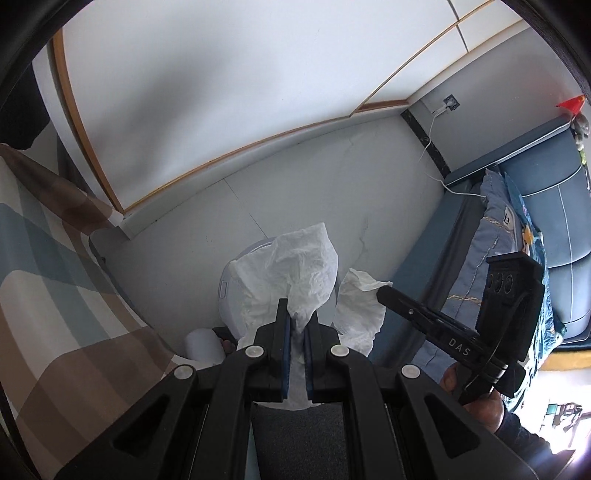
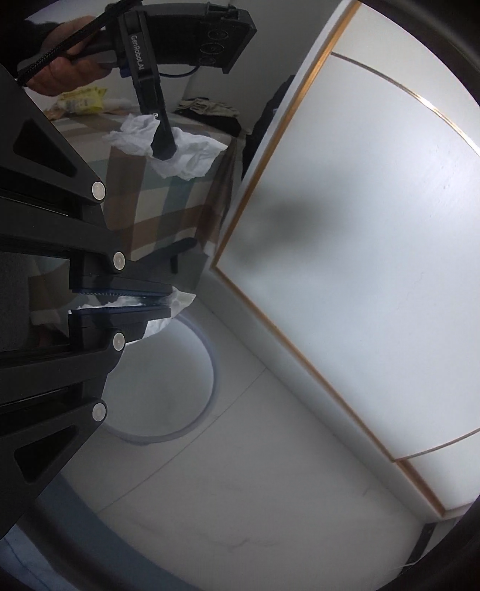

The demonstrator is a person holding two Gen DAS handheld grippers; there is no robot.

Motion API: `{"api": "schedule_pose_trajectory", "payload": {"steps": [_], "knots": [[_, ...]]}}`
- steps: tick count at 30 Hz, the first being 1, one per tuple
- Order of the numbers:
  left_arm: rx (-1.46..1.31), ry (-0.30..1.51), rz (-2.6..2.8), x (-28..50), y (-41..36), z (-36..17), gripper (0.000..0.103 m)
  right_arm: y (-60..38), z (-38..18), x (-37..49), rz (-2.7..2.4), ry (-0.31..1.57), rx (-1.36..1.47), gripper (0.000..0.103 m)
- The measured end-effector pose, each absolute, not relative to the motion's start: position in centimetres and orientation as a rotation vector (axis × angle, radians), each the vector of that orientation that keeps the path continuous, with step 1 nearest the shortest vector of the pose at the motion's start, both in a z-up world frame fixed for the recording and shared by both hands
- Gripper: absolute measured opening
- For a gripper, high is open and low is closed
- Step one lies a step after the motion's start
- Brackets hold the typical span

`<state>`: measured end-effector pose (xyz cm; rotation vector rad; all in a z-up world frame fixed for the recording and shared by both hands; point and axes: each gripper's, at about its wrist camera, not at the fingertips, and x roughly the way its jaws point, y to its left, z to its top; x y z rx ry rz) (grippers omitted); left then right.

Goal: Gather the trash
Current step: 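Carry both to the round white bin while the right gripper releases its plastic inside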

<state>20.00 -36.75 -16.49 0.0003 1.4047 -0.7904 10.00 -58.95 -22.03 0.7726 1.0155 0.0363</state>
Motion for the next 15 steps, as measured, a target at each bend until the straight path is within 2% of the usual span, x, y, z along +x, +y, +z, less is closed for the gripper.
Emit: {"api": "schedule_pose_trajectory", "payload": {"steps": [1,6,9,11,13,15], "knots": [[0.002,1.420,-0.789,20.2,-37.1,-17.0,0.002,-59.2,-22.8,10.0,0.036,1.026,0.784,0.007],[0.019,1.478,-0.771,20.8,-38.7,-18.8,0.002,-59.5,-26.7,10.8,0.049,1.109,0.819,0.008],[0.076,1.516,-0.758,20.8,-39.7,-20.3,0.002,-59.2,-28.4,11.0,0.060,1.161,0.850,0.016],[0.101,1.538,-0.756,20.7,-40.4,-20.8,0.002,-59.3,-28.9,10.8,0.059,1.169,0.866,0.026],[0.105,1.561,-0.758,20.8,-41.0,-21.4,0.002,-59.0,-29.0,10.6,0.045,1.173,0.867,0.049],[0.107,1.587,-0.758,20.9,-41.6,-21.9,0.002,-59.5,-29.0,9.8,0.020,1.168,0.865,0.056]]}}
